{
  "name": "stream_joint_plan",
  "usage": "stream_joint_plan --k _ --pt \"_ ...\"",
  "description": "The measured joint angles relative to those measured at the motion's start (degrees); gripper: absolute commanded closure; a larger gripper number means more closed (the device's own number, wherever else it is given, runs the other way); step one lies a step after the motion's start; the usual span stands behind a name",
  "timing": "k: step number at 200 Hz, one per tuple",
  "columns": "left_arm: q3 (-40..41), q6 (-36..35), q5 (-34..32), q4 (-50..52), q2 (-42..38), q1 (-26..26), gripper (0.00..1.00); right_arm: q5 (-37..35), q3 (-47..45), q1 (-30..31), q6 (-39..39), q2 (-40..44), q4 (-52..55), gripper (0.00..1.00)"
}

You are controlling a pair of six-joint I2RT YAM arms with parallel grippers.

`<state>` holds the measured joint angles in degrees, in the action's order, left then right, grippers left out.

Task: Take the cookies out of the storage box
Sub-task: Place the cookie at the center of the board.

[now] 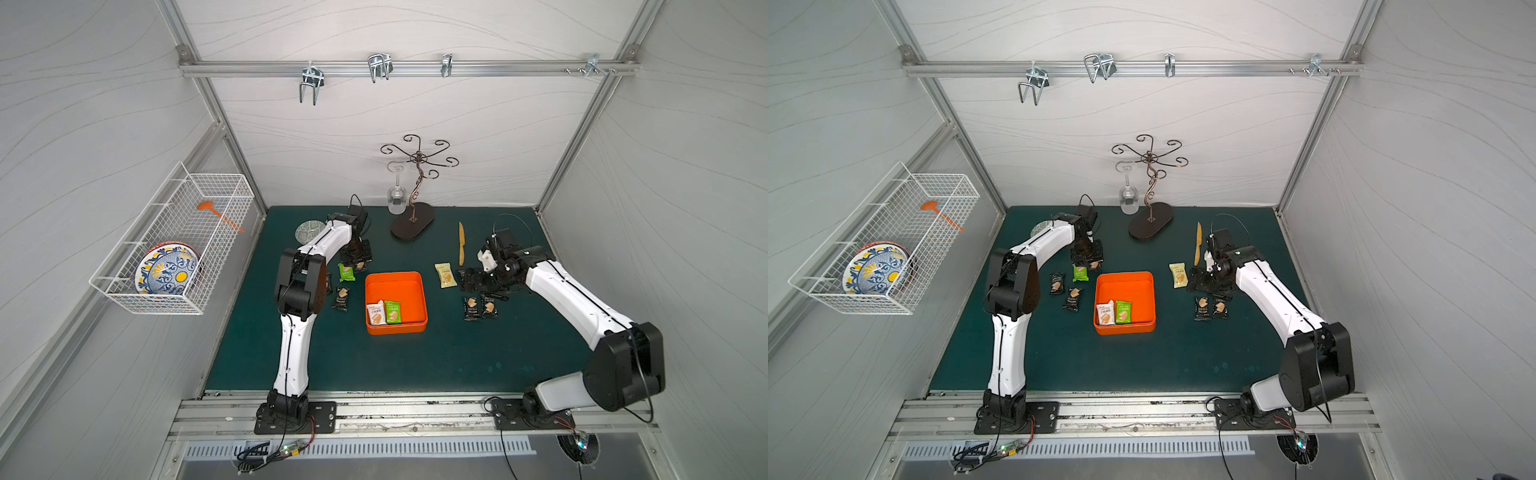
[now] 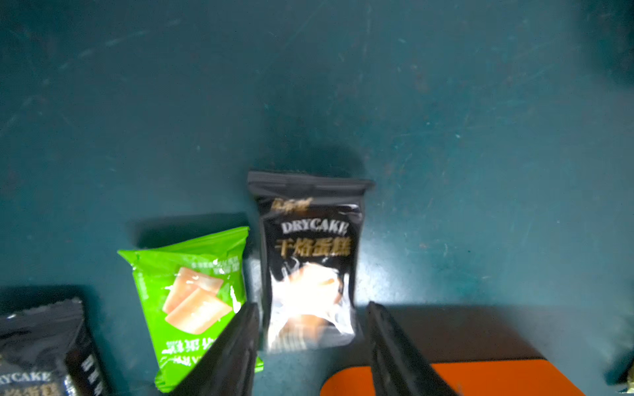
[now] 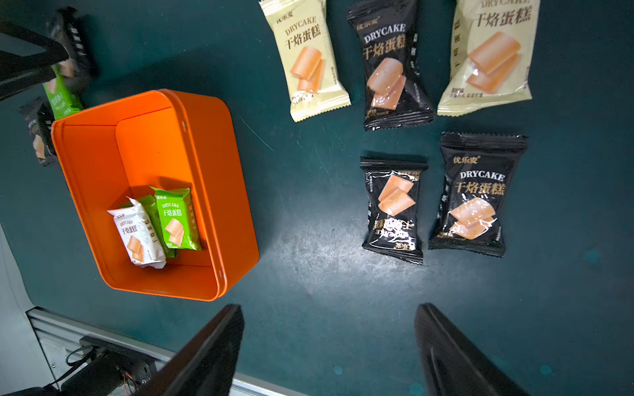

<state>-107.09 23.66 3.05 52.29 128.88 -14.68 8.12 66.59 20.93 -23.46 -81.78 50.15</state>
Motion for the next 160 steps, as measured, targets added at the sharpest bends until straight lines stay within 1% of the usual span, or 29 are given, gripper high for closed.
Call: stream_joint_plan --k 36,55,69,90,109,131,160 --pt "0.0 0.04 -0.02 0.42 -0.11 0.0 0.36 -0.04 0.22 0.66 -0.04 0.11 0.02 0.16" --pt "0.81 0.15 -0.04 0.5 -1.73 -0.11 0.35 0.02 0.63 1.38 0.02 0.11 -0.11 0.16" --pt "3.23 0.52 -0.04 0.26 -5.14 -0.31 0.34 0.09 0.76 1.99 0.26 0.11 -0.26 0.16" --pt "7.67 1.14 -0.44 0.57 -12.57 -1.22 0.33 0.44 0.76 2.82 0.55 0.09 -0.72 0.16" --pt "11.69 2.32 -0.7 0.61 -19.96 -3.67 0.33 1.03 0.76 3.28 0.55 0.09 -1.68 0.16" --pt "16.26 4.52 -0.9 0.39 -27.21 -8.55 0.33 1.97 0.76 3.5 0.55 0.09 -3.02 0.16" --pt "23.04 9.03 -1.73 0.09 -32.76 -15.43 0.33 3.34 0.7 3.67 0.83 0.09 -4.39 0.17"
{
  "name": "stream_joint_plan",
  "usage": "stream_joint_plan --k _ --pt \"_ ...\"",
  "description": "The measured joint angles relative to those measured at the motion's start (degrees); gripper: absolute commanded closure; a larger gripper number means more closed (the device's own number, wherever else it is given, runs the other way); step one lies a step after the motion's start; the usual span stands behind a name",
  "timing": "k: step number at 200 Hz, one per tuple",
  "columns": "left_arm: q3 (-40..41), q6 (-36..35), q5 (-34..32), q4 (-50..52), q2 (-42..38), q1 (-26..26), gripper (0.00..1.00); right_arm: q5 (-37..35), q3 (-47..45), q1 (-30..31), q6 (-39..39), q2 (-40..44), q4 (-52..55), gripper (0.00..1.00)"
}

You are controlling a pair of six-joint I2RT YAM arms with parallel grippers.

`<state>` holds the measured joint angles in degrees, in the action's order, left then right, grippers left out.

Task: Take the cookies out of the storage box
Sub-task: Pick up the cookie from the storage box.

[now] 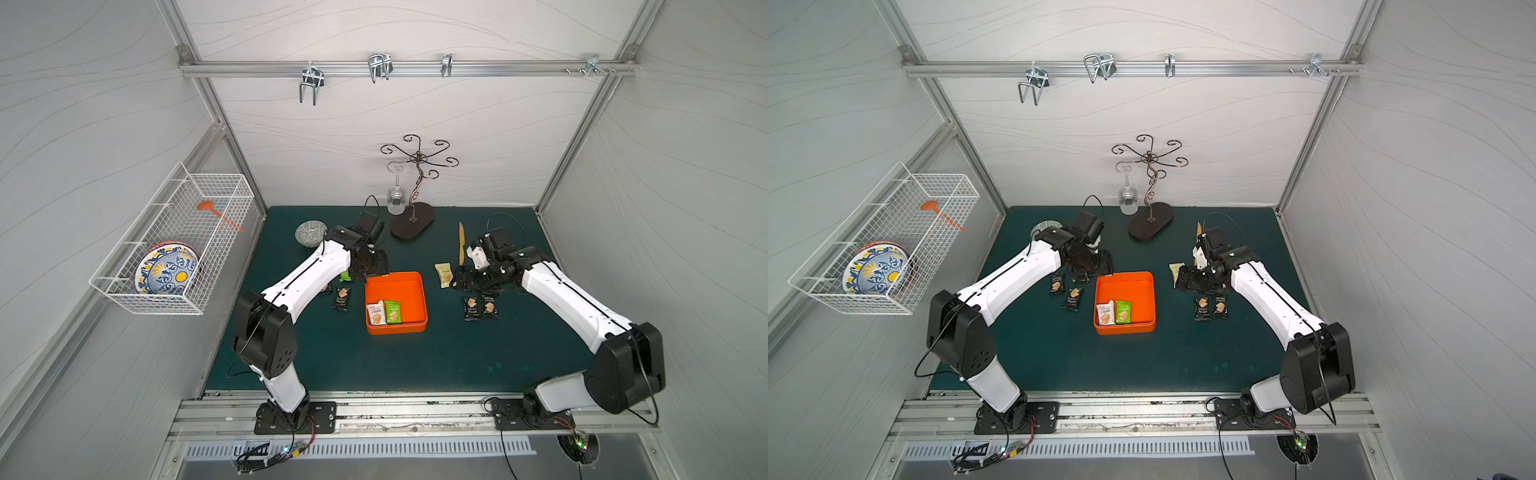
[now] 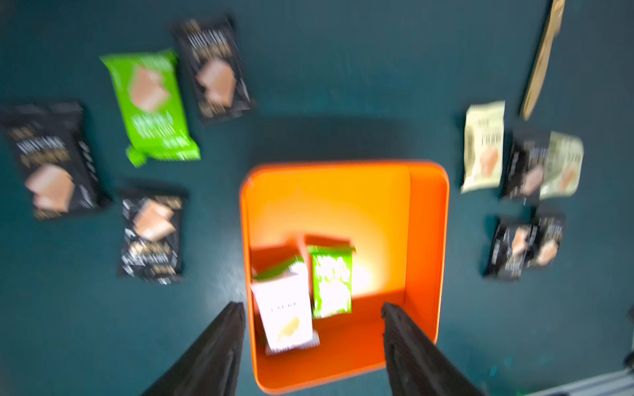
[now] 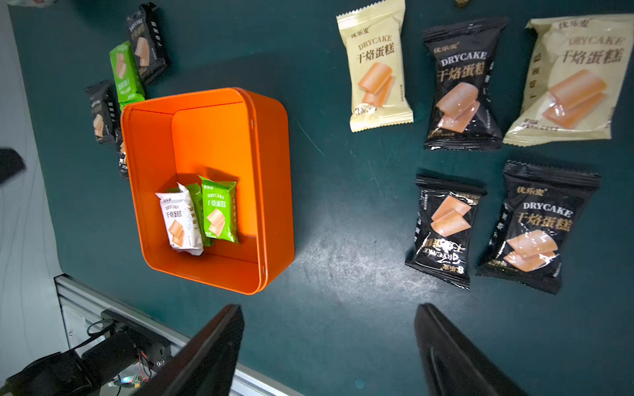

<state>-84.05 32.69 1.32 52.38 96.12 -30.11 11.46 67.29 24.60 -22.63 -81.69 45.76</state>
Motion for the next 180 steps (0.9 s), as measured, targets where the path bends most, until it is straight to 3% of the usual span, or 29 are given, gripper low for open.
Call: stream_joint_plan --k 33,76,180 --pt "6.47 5.6 -1.81 0.09 -3.5 -6.16 0.33 1.6 -1.07 0.15 0.44 0.0 -1.16 0.16" --pt "9.11 10.95 -5.01 0.37 -3.91 -12.0 0.33 3.39 -2.58 0.17 1.66 0.0 -1.64 0.17" --pt "11.61 14.51 -7.23 -0.42 3.63 -13.14 0.32 5.11 -4.57 0.2 2.75 0.09 -2.29 0.17"
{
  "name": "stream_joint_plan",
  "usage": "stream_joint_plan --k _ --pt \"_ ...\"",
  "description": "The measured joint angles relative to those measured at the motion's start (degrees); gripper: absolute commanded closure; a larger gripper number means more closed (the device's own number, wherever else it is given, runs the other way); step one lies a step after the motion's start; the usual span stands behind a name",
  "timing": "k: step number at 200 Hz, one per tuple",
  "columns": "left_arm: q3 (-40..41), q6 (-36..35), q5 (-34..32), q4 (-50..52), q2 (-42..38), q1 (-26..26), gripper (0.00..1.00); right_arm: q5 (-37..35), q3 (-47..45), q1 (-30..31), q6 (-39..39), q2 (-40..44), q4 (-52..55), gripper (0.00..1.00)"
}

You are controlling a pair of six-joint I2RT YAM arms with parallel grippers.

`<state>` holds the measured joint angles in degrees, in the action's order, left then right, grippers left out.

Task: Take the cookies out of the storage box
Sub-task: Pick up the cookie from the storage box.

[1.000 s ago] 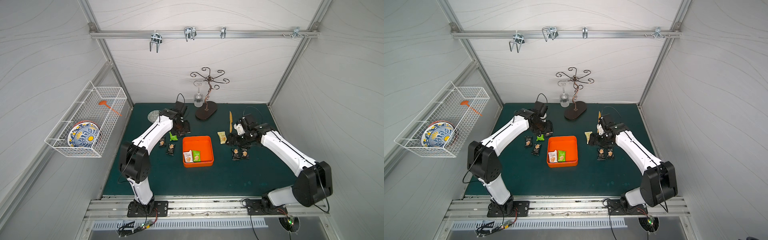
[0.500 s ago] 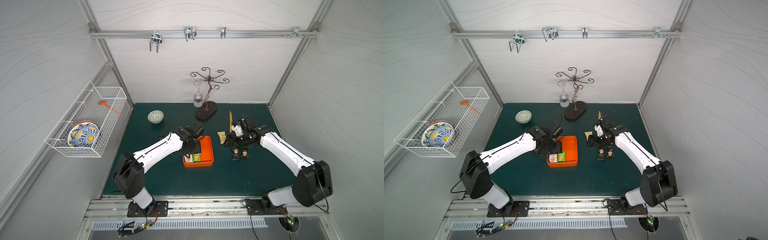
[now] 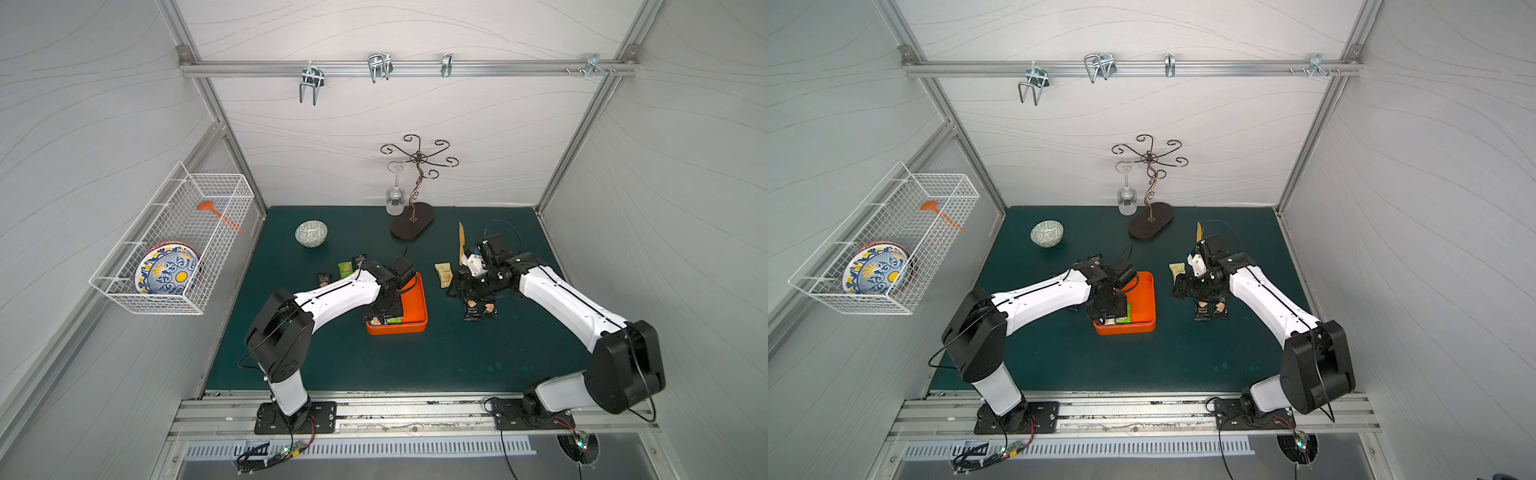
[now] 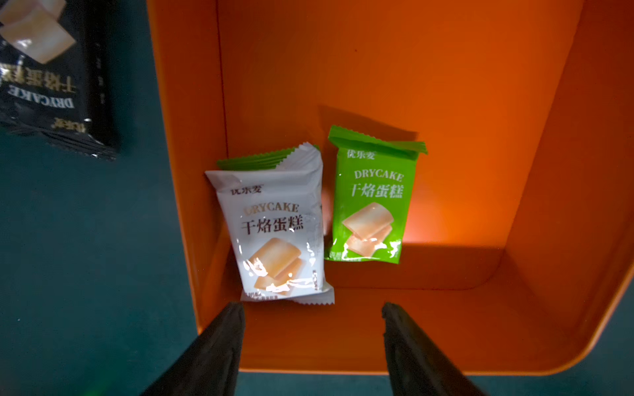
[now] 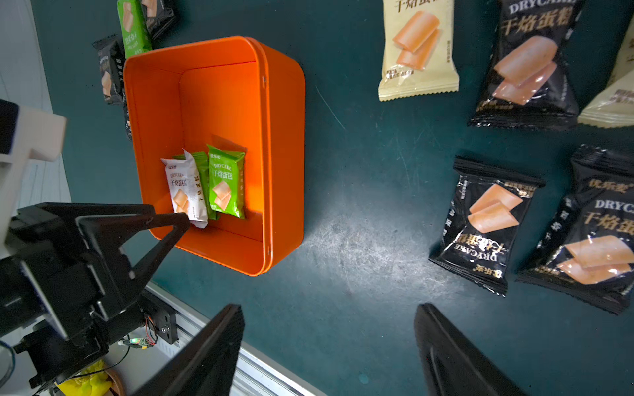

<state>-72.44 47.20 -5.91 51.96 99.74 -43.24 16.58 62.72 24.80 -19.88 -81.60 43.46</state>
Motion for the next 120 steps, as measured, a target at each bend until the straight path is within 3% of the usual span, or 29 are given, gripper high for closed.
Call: stream_joint_plan --k 120 --pt "3.63 -1.18 0.68 -5.53 1.95 4.37 0.35 -0.24 -0.02 0.0 0.39 0.13 0.07 0.16"
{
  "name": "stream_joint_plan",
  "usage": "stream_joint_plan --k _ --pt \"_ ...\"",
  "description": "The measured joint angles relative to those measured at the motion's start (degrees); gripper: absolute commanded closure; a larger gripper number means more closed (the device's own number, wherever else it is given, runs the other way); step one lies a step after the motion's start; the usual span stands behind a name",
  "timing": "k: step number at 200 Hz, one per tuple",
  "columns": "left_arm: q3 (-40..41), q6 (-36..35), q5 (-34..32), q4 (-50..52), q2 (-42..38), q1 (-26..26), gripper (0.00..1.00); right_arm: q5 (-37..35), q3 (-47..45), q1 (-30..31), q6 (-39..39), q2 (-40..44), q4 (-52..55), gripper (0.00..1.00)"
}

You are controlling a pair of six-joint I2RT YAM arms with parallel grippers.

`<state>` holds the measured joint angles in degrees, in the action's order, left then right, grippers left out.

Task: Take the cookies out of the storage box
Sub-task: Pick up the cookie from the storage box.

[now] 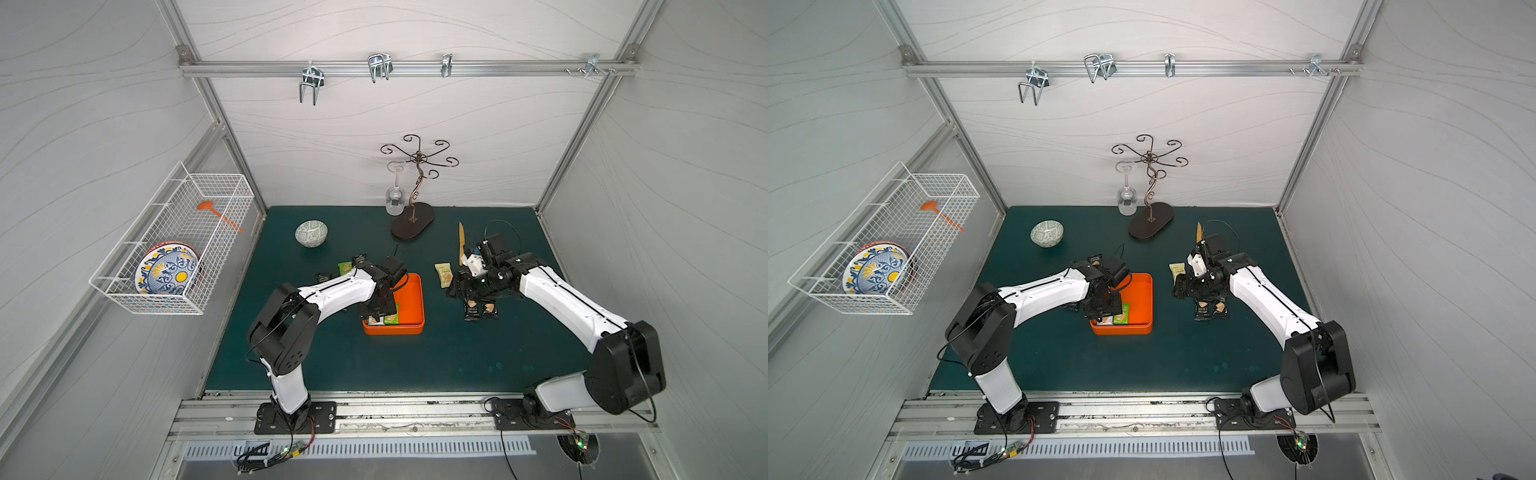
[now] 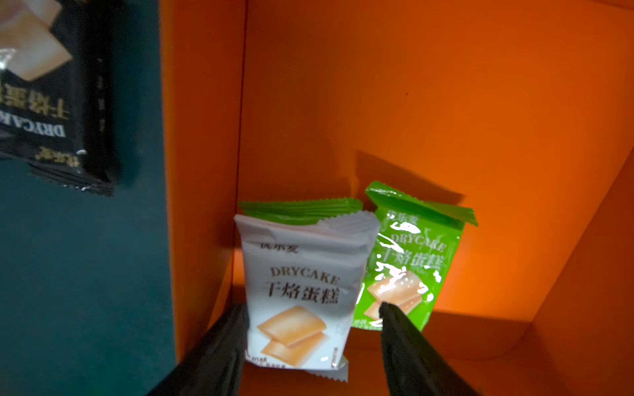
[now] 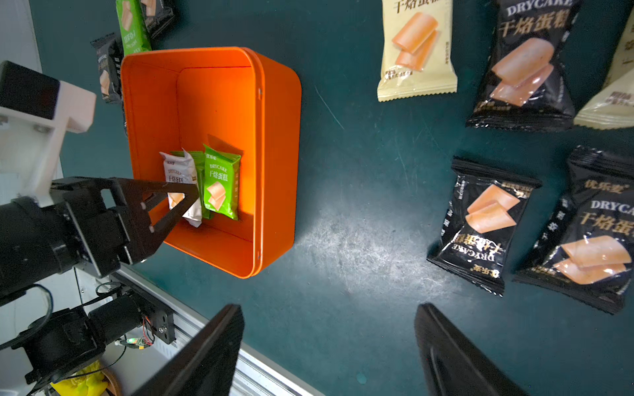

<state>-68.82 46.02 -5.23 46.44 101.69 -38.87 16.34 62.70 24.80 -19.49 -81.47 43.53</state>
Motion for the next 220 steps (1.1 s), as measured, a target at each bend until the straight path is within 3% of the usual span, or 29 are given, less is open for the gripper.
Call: stream_joint_plan --k 175,220 --pt "-2.73 -2.99 0.72 -0.39 4.17 -0.17 0.39 -1.07 0.02 -0.02 0.5 -0.72 0.09 0.16" --pt "-2.73 -3.65 0.72 -0.37 4.57 -0.17 0.51 -1.29 0.02 -0.13 0.94 -0.87 0.26 0.16"
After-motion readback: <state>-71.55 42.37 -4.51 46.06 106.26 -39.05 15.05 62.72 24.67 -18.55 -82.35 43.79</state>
